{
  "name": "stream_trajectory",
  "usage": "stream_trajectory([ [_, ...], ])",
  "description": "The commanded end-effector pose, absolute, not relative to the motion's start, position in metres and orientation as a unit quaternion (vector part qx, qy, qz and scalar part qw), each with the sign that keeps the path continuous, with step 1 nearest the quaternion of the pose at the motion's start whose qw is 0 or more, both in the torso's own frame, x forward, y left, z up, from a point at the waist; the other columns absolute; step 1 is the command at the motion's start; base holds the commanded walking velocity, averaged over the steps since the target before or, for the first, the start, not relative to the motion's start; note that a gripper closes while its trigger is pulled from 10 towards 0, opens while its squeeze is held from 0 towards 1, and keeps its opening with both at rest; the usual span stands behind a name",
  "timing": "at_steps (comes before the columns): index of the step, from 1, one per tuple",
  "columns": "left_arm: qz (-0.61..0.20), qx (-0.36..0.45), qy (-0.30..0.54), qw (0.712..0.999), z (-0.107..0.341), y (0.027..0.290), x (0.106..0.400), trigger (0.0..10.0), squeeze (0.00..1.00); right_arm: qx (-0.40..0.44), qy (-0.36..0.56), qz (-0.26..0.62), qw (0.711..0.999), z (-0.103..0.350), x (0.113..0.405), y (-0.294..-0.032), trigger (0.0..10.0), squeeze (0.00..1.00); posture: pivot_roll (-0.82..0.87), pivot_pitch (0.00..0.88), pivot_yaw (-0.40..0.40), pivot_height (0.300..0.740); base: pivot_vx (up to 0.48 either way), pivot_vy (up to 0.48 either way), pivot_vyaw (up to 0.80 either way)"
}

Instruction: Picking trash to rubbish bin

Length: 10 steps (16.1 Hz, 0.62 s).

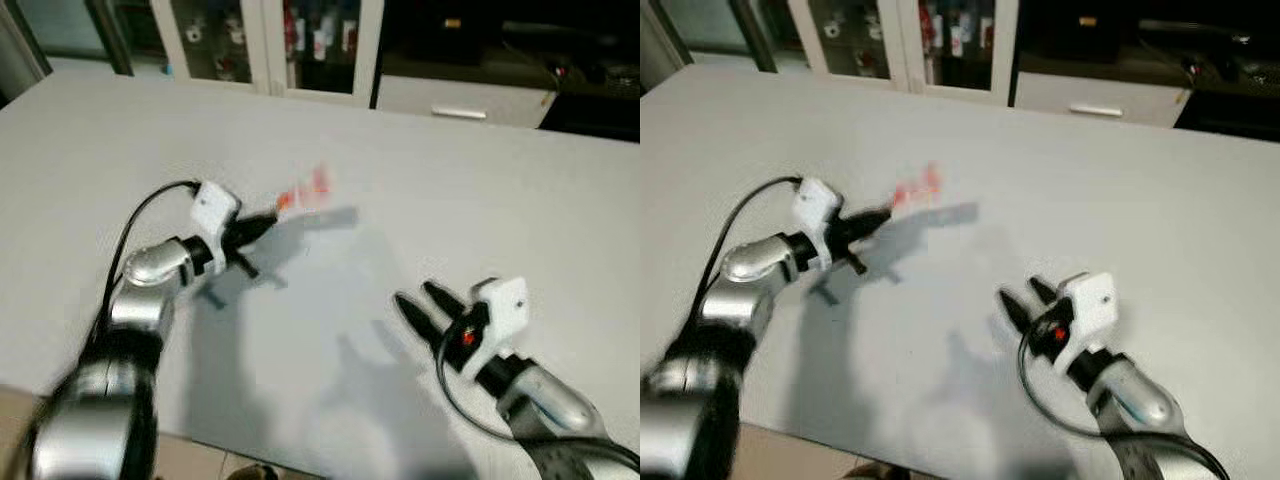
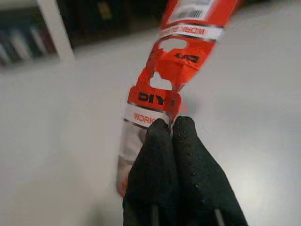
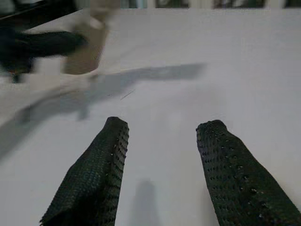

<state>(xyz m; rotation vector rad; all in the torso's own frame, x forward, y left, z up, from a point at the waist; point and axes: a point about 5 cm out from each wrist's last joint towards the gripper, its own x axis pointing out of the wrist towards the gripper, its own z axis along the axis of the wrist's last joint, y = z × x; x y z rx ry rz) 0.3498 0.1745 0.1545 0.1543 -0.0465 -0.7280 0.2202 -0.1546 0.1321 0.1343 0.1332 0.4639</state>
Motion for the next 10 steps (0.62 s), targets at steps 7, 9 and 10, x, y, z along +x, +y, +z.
stream_trajectory([
  [7, -0.236, 0.051, 0.028, 0.970, 0.142, 0.147, 0.262, 10.0, 0.00, 0.118, 0.067, 0.092, 0.987, 0.115, 0.227, -0.145, 10.0, 0.00, -0.03, 0.000, 0.023, 0.740, 0.000, 0.000, 0.00],
  [9, -0.228, 0.061, 0.037, 0.971, 0.142, 0.146, 0.258, 10.0, 0.00, 0.117, 0.067, 0.087, 0.987, 0.114, 0.226, -0.143, 10.0, 0.00, -0.03, 0.000, 0.026, 0.740, 0.000, 0.000, 0.00],
  [10, -0.228, 0.070, 0.041, 0.970, 0.143, 0.145, 0.256, 10.0, 0.00, 0.117, 0.067, 0.084, 0.987, 0.115, 0.226, -0.143, 10.0, 0.00, -0.03, 0.000, 0.029, 0.740, 0.000, 0.000, 0.00],
])
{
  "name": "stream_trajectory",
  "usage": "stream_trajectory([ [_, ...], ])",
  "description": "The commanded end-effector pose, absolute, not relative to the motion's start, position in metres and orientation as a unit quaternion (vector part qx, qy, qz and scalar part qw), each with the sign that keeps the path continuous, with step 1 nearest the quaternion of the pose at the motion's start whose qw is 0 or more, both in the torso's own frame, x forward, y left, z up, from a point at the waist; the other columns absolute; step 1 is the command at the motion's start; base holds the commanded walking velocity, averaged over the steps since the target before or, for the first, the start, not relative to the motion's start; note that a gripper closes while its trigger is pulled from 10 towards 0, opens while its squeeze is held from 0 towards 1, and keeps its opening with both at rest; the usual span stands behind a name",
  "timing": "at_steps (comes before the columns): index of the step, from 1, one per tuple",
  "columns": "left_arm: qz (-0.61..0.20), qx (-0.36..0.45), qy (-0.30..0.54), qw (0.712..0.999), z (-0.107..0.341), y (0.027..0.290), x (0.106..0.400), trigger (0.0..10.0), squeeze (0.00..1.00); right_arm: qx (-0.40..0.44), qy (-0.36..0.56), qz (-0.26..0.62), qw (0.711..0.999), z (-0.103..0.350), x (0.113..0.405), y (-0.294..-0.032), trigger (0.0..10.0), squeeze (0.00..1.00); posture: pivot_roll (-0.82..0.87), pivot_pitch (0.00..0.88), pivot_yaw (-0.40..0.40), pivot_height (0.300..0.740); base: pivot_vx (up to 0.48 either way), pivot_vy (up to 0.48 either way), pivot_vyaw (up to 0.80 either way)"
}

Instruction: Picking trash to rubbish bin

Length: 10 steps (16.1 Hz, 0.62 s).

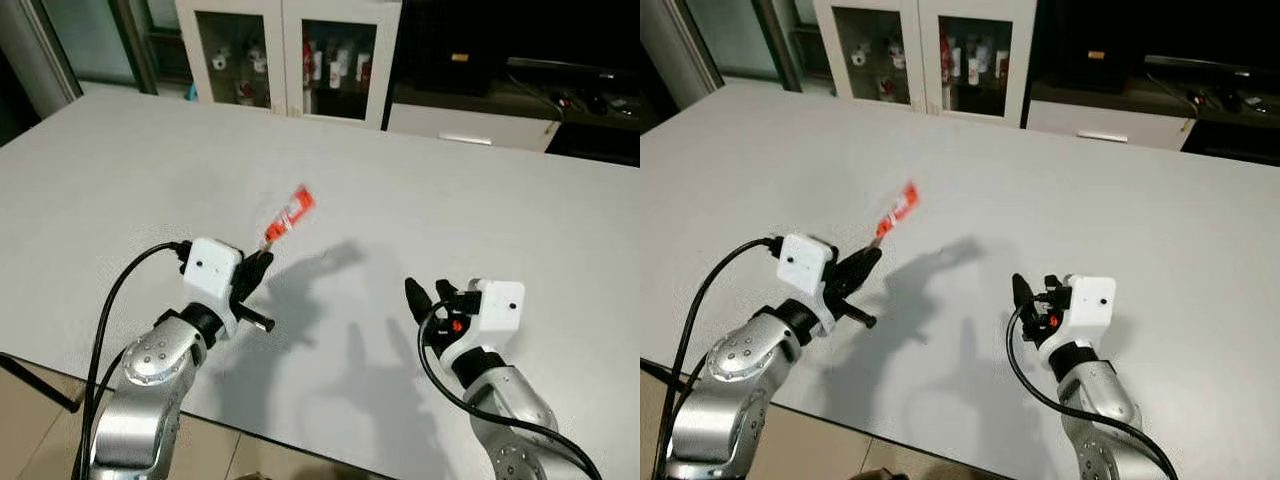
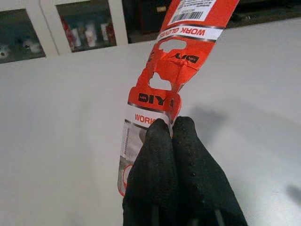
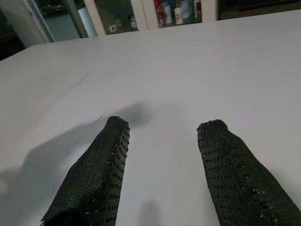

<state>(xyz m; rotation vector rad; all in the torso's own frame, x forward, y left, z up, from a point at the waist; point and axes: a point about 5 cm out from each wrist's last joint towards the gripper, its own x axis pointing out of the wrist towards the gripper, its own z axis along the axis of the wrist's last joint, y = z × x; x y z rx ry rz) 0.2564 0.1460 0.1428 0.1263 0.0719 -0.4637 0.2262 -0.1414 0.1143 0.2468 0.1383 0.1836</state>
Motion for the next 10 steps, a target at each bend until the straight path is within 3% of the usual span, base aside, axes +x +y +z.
stream_trajectory([
  [1, -0.227, 0.076, 0.044, 0.970, 0.1434, 0.1445, 0.2530, 10.0, 0.00, 0.116, 0.066, 0.081, 0.988, 0.1148, 0.2254, -0.1426, 10.0, 0.00, -0.03, 0.000, 0.030, 0.740, 0.000, 0.000, 0.00],
  [4, -0.226, 0.086, 0.058, 0.969, 0.1438, 0.1422, 0.2470, 10.0, 0.00, 0.112, 0.069, 0.078, 0.988, 0.1142, 0.2241, -0.1423, 10.0, 0.00, -0.03, 0.000, 0.026, 0.740, 0.000, 0.000, 0.00],
  [10, -0.222, 0.083, 0.068, 0.969, 0.1443, 0.1395, 0.2439, 10.0, 0.00, 0.108, 0.073, 0.083, 0.988, 0.1134, 0.2239, -0.1407, 10.0, 0.00, -0.03, 0.000, 0.018, 0.740, -0.286, 0.000, 0.00],
])
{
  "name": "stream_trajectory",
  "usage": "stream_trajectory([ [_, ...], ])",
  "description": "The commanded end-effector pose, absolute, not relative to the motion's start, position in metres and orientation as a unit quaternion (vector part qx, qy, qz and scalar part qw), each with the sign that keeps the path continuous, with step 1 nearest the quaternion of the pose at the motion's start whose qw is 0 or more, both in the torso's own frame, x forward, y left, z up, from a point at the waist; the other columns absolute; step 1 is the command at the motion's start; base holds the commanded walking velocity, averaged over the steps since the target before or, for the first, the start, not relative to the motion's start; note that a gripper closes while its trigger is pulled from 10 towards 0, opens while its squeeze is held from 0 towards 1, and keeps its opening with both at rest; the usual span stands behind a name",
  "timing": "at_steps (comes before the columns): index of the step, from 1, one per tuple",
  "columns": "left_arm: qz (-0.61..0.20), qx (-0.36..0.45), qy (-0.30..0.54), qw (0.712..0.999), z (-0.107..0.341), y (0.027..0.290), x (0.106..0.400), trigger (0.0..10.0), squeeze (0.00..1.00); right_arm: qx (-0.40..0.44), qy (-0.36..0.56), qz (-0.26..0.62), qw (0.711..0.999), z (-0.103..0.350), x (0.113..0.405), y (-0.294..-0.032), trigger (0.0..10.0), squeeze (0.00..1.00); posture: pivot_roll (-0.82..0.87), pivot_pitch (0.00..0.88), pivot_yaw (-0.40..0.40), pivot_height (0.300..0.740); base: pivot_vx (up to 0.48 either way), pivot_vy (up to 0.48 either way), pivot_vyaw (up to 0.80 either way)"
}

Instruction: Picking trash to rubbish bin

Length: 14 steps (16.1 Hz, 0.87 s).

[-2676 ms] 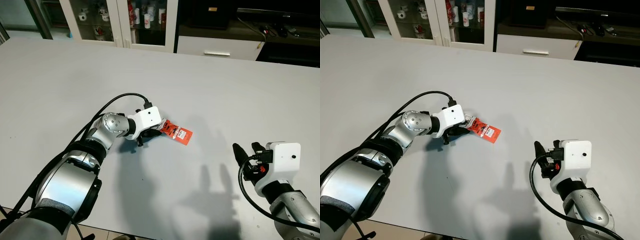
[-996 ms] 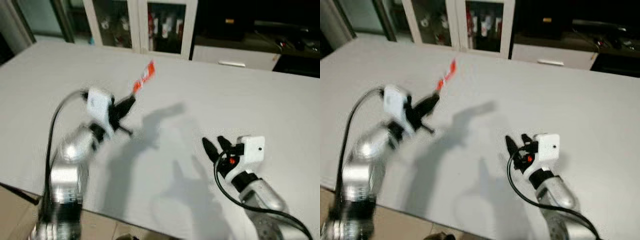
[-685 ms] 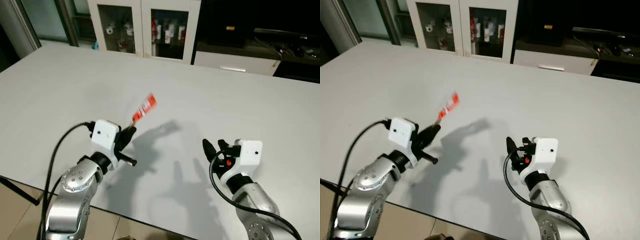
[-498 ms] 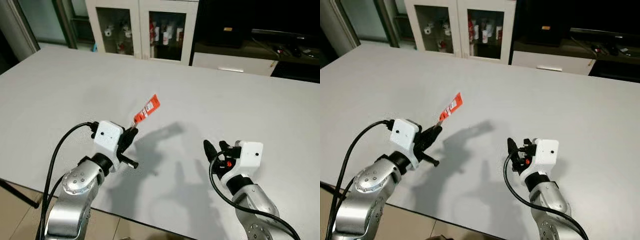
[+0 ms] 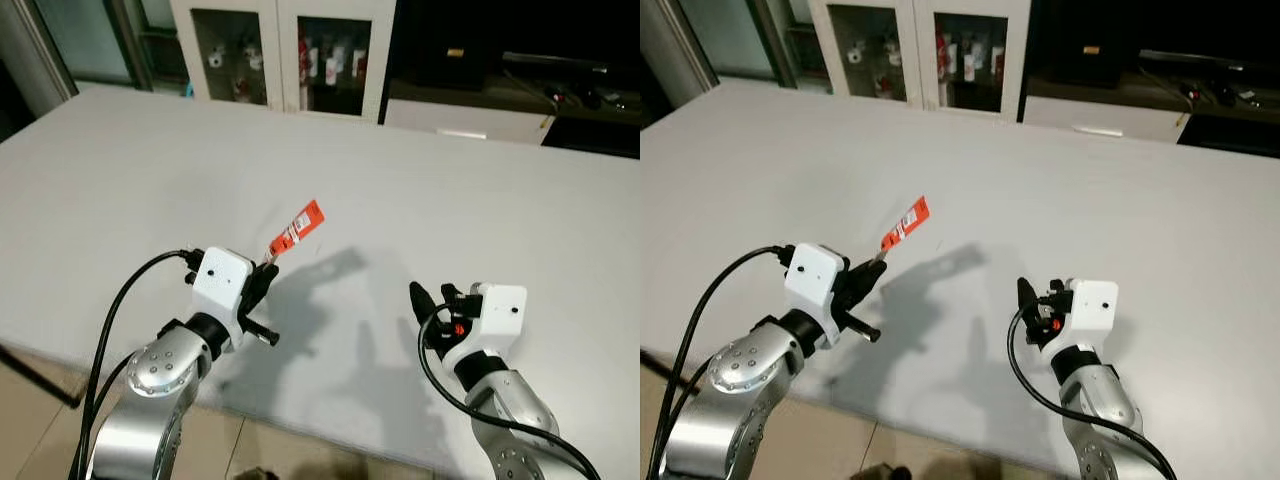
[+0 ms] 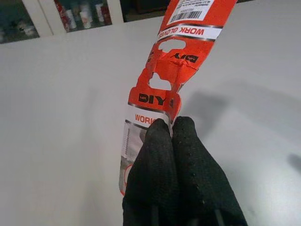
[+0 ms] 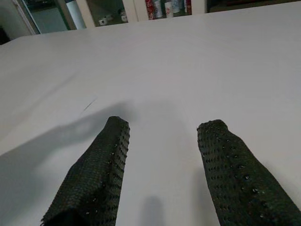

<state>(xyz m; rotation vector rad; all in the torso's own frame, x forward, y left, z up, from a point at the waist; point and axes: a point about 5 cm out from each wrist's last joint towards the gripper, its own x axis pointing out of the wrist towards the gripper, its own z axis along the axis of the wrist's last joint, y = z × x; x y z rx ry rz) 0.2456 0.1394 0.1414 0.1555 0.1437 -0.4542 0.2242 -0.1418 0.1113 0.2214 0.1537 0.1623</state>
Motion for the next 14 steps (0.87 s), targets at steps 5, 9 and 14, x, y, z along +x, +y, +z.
stream_trajectory([
  [5, -0.225, 0.083, 0.072, 0.968, 0.1441, 0.1369, 0.2423, 10.0, 0.00, 0.105, 0.075, 0.083, 0.988, 0.1129, 0.2240, -0.1410, 10.0, 0.00, -0.02, 0.000, 0.014, 0.740, -0.286, 0.000, 0.00],
  [9, -0.226, 0.084, 0.078, 0.967, 0.1427, 0.1375, 0.2389, 10.0, 0.00, 0.101, 0.084, 0.084, 0.988, 0.1096, 0.2224, -0.1400, 10.0, 0.00, -0.02, 0.000, 0.006, 0.740, -0.279, 0.000, 0.00],
  [14, -0.223, 0.085, 0.085, 0.967, 0.1405, 0.1376, 0.2340, 10.0, 0.00, 0.097, 0.094, 0.088, 0.987, 0.1062, 0.2230, -0.1387, 10.0, 0.00, -0.01, 0.001, -0.004, 0.740, -0.281, 0.000, 0.00],
])
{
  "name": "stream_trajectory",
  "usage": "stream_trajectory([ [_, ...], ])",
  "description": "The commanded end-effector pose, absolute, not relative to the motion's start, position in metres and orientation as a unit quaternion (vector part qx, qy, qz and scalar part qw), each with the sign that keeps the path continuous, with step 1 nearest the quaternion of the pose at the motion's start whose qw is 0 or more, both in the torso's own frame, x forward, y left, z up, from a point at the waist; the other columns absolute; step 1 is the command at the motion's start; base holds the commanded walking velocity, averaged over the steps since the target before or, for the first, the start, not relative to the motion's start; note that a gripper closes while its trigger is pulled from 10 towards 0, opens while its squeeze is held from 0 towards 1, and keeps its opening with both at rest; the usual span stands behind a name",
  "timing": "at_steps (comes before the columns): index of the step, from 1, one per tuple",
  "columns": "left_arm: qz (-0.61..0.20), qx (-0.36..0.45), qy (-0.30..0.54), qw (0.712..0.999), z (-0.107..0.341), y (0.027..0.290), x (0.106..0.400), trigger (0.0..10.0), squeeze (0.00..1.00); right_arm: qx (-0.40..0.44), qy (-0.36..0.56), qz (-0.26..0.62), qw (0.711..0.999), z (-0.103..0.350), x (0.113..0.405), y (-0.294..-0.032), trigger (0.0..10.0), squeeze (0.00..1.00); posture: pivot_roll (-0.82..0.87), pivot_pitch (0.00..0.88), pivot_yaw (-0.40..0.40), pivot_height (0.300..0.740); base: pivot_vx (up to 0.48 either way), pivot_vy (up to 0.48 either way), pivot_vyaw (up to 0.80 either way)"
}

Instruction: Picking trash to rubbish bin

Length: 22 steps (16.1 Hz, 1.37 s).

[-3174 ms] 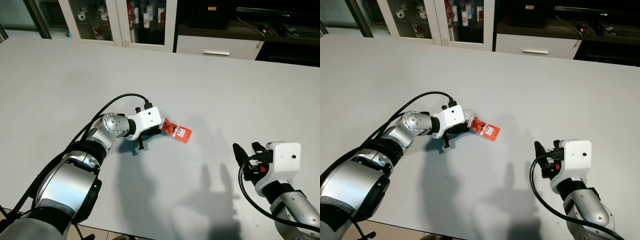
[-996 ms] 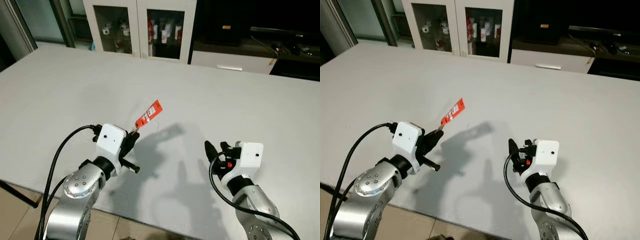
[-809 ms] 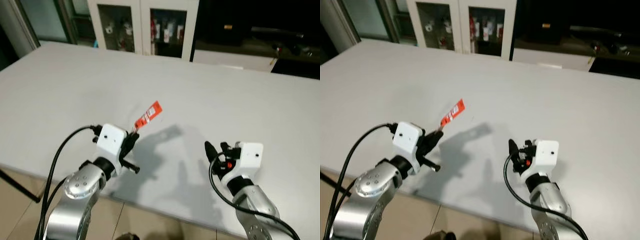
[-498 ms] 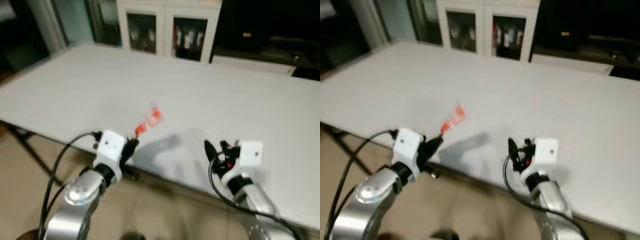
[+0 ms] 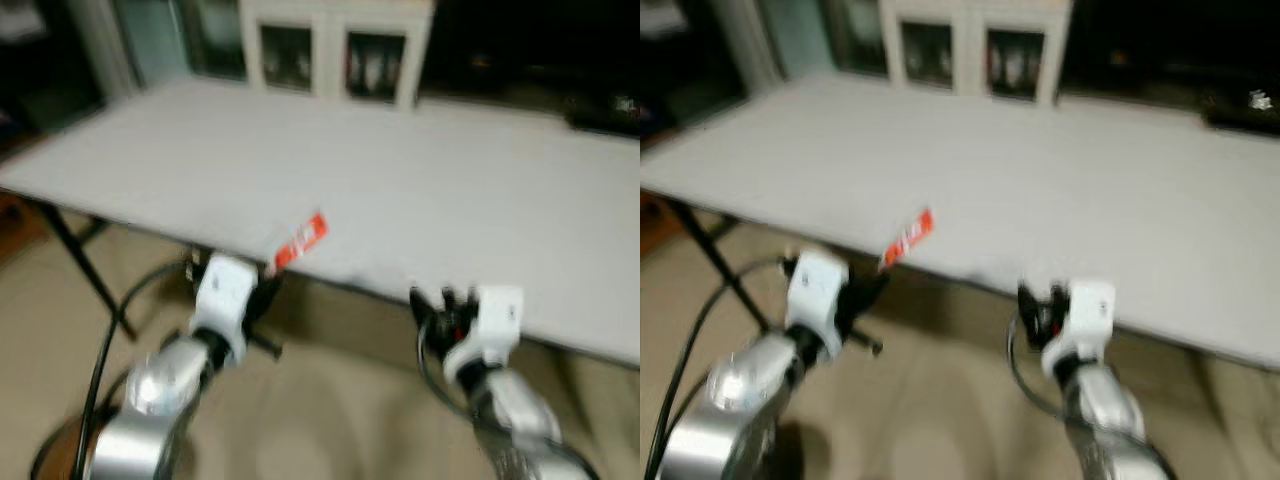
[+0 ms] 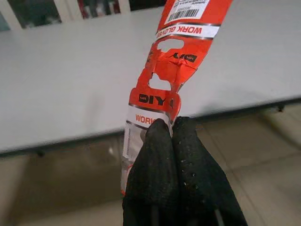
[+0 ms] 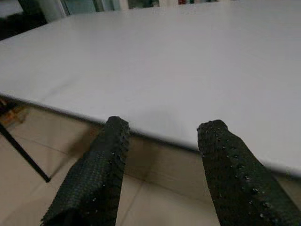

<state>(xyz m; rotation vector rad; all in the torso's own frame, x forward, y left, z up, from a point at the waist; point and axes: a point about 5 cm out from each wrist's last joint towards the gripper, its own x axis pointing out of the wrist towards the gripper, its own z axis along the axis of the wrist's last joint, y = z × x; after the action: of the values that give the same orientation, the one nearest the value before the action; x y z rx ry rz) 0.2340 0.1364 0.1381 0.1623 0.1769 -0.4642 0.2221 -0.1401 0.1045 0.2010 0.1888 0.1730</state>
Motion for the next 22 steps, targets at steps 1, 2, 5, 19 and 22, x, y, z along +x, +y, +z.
stream_trajectory([
  [1, -0.224, 0.085, 0.086, 0.967, 0.140, 0.138, 0.233, 10.0, 0.00, 0.097, 0.095, 0.087, 0.987, 0.105, 0.223, -0.139, 10.0, 0.00, -0.01, 0.002, -0.005, 0.740, -0.277, 0.000, 0.00],
  [2, -0.224, 0.085, 0.087, 0.967, 0.140, 0.138, 0.233, 10.0, 0.00, 0.098, 0.097, 0.085, 0.987, 0.105, 0.223, -0.139, 10.0, 0.00, -0.01, 0.004, -0.005, 0.740, -0.281, 0.000, 0.00],
  [5, -0.219, 0.080, 0.090, 0.968, 0.140, 0.138, 0.231, 10.0, 0.00, 0.098, 0.112, 0.073, 0.986, 0.100, 0.221, -0.142, 10.0, 0.00, 0.00, 0.012, -0.002, 0.740, -0.186, 0.000, 0.00],
  [19, -0.128, 0.101, 0.060, 0.985, 0.141, 0.153, 0.220, 10.0, 0.00, 0.057, 0.144, 0.219, 0.963, 0.089, 0.228, -0.116, 10.0, 0.00, 0.05, 0.028, -0.074, 0.740, 0.000, 0.000, 0.69],
  [22, -0.118, 0.101, 0.064, 0.986, 0.134, 0.156, 0.218, 10.0, 0.00, 0.060, 0.150, 0.218, 0.962, 0.082, 0.232, -0.115, 10.0, 0.00, 0.05, 0.033, -0.073, 0.740, 0.000, 0.000, 0.80],
])
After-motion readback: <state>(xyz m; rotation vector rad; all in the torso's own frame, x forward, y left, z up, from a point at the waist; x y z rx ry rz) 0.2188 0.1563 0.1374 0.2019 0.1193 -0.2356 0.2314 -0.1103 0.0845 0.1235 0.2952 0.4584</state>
